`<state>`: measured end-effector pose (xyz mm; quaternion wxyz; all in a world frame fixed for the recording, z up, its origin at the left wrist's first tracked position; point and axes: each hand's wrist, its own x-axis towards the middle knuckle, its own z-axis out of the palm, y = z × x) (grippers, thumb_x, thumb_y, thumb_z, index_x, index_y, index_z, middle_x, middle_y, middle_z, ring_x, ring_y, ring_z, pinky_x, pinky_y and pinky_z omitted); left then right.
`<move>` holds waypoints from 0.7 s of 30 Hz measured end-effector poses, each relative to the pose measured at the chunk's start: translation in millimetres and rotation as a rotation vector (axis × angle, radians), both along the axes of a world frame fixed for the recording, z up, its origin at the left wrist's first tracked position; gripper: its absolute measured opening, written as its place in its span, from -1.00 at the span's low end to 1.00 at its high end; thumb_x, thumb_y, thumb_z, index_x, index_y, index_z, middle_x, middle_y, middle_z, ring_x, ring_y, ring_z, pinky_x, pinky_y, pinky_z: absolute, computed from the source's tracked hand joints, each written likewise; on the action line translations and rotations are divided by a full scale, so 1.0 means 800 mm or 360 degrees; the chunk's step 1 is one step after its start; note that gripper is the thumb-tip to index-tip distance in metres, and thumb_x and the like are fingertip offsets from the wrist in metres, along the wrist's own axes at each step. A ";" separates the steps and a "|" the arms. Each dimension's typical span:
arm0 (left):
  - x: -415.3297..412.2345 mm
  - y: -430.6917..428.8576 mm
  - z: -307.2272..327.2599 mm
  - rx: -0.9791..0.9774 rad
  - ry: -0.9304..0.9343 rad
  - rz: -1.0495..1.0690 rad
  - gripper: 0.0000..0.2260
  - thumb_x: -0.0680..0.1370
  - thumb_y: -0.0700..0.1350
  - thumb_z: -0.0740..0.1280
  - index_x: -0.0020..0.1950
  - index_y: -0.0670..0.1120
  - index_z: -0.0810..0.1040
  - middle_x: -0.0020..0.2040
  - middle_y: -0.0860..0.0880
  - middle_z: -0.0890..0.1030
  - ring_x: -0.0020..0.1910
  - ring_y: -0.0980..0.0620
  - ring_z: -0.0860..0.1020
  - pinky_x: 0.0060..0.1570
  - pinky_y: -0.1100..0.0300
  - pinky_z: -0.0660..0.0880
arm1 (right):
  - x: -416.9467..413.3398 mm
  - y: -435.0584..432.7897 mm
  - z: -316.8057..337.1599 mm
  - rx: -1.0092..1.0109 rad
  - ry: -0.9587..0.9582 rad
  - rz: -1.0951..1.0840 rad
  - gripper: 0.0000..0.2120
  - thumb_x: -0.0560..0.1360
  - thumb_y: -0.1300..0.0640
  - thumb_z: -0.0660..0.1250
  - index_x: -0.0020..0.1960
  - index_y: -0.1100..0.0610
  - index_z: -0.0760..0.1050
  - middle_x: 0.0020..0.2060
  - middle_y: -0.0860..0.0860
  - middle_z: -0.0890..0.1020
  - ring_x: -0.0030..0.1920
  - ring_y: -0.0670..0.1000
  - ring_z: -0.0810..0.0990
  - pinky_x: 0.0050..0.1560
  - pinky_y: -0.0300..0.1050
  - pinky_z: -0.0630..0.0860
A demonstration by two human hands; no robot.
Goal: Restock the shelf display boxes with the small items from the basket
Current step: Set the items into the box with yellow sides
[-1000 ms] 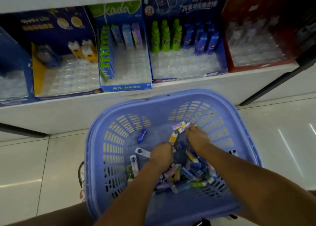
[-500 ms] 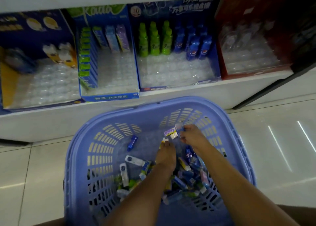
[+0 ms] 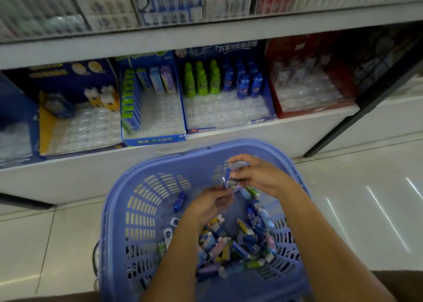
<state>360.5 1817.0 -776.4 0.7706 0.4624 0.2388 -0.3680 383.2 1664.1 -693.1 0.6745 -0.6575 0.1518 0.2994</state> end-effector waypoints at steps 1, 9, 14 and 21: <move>0.003 0.007 0.017 -0.0056 -0.0056 0.0010 -0.88 0.54 -0.35 0.27 -0.15 -0.21 0.55 -0.32 -0.07 0.67 -0.33 0.07 0.66 -0.24 0.22 0.61 | 0.000 -0.001 0.014 0.0019 -0.0067 0.0046 -0.71 0.50 0.40 0.30 0.17 0.16 0.45 -0.16 0.12 0.58 -0.21 0.00 0.59 -0.24 -0.25 0.57; 0.013 0.054 0.131 -0.0120 -0.0643 0.0149 -0.87 0.51 -0.27 0.34 0.01 -0.10 0.52 -0.24 -0.02 0.61 -0.32 0.12 0.62 -0.24 0.26 0.58 | 0.021 0.003 0.115 -0.0038 -0.0833 -0.0269 -0.83 0.50 0.31 0.33 0.01 0.08 0.51 -0.17 0.04 0.60 -0.27 -0.12 0.62 -0.19 -0.28 0.58; 0.007 0.073 0.182 -0.0001 -0.0871 0.0377 -0.82 0.57 -0.20 0.28 -0.20 -0.04 0.60 -0.37 0.04 0.56 -0.39 0.17 0.56 -0.31 0.29 0.56 | 0.036 0.022 0.153 -0.0148 -0.1031 -0.0322 -0.82 0.50 0.26 0.35 0.04 0.03 0.55 -0.20 -0.05 0.57 -0.25 -0.08 0.60 -0.16 -0.23 0.58; 0.002 0.147 0.221 0.0167 -0.0953 0.0963 -0.84 0.58 -0.08 0.28 -0.17 -0.07 0.55 -0.40 0.04 0.58 -0.41 0.13 0.57 -0.40 0.31 0.51 | 0.045 0.125 0.175 -0.0150 -0.1289 -0.0165 -0.80 0.41 0.29 0.44 -0.01 0.09 0.58 -0.22 -0.05 0.59 -0.18 -0.13 0.57 -0.08 -0.30 0.56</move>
